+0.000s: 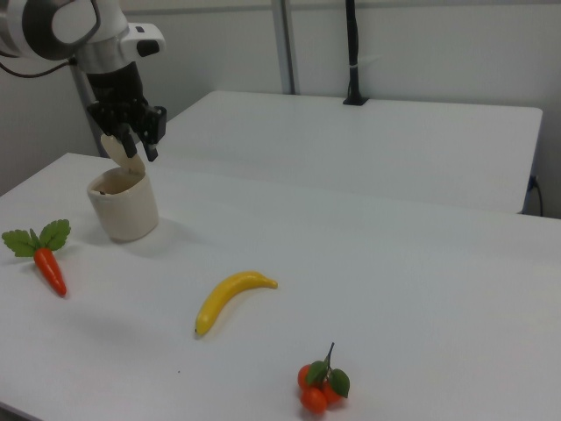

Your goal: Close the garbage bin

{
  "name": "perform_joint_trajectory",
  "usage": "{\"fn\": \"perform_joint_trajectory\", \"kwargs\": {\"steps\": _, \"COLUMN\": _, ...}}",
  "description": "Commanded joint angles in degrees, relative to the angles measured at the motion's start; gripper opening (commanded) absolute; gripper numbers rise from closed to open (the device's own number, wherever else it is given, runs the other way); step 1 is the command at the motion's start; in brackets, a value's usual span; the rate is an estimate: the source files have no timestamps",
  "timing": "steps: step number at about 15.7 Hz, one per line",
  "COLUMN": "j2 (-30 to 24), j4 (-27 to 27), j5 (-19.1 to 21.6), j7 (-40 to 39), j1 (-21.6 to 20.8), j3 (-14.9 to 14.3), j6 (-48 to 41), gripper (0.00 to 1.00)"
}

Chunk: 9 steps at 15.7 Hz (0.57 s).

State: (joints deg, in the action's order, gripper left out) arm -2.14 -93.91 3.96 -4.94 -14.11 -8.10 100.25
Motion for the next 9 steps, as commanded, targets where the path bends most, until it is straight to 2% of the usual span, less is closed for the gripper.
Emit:
{"fn": "perform_joint_trajectory", "kwargs": {"steps": 1, "j2": -0.3, "j4": -1.0, "j5": -0.3, "j7": -0.4, "j1": -1.4, "j3": -0.9, "j6": 1.7, "gripper": 0.01}}
{"fn": "perform_joint_trajectory", "kwargs": {"steps": 7, "j2": 0.2, "j4": -1.3, "j5": -0.2, "j7": 0.5, "j1": -1.4, "j3": -0.9, "j6": 3.6, "gripper": 0.0}}
{"fn": "perform_joint_trajectory", "kwargs": {"steps": 9, "j2": 1.0, "j4": -1.2, "j5": -0.2, "j7": 4.1, "j1": -1.7, "j3": -0.3, "j6": 5.4, "gripper": 0.0}}
